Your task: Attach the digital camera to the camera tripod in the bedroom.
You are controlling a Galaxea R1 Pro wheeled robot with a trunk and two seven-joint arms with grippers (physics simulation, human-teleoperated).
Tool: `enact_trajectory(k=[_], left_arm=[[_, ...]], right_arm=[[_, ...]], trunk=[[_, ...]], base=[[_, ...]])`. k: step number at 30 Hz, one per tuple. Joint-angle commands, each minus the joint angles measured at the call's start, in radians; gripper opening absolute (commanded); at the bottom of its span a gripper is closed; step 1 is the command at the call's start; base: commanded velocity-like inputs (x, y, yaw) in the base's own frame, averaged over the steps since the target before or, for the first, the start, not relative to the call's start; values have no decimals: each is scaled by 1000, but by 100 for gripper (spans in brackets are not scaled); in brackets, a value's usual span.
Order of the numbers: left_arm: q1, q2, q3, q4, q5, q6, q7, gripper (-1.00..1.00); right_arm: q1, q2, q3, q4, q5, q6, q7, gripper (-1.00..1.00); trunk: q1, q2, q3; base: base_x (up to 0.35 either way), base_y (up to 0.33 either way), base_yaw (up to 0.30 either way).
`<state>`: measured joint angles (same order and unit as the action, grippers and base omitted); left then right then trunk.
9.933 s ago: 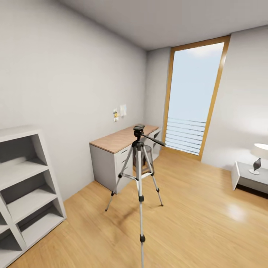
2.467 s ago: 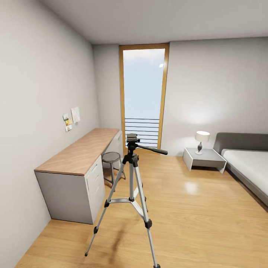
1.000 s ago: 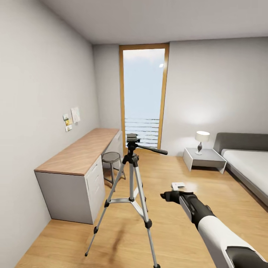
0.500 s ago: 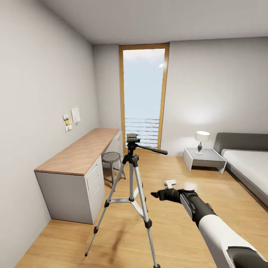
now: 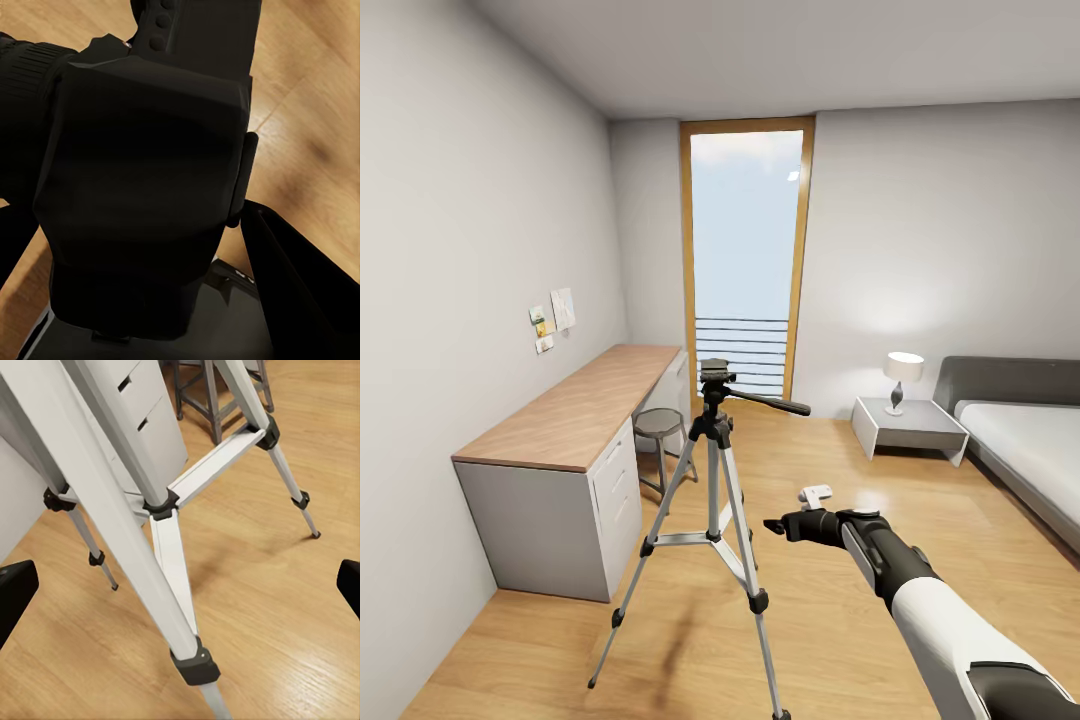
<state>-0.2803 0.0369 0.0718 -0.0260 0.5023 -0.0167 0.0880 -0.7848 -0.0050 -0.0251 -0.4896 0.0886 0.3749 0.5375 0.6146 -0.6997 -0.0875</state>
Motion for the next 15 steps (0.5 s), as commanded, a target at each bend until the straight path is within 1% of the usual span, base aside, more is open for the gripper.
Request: enact_trajectory(k=[1, 3, 6, 14, 15], left_arm=[[-1, 0, 6, 0, -4, -2, 2, -100], [-1, 0, 5, 0, -6, -1, 1, -100], [-1, 0, 3, 0, -8, 0, 0, -100], [-1, 1, 0, 0, -8, 0, -5, -100], [-1, 1, -1, 0, -8, 0, -5, -100]], right_arm=[[-1, 0, -3, -1, 10, 3, 6, 100], [-1, 0, -3, -1, 11, 3, 7, 100], [-1, 0, -3, -1, 12, 3, 8, 100], [-1, 0, -2, 5, 13, 2, 19, 100], [-1, 0, 17, 21, 30, 0, 37, 100]], trunk=[[0, -1, -2], [0, -1, -2], [0, -1, -2], [0, -1, -2], [0, -1, -2]], base=[[22, 0, 0], [94, 0, 0], [200, 0, 0], [281, 0, 0], [98, 0, 0]])
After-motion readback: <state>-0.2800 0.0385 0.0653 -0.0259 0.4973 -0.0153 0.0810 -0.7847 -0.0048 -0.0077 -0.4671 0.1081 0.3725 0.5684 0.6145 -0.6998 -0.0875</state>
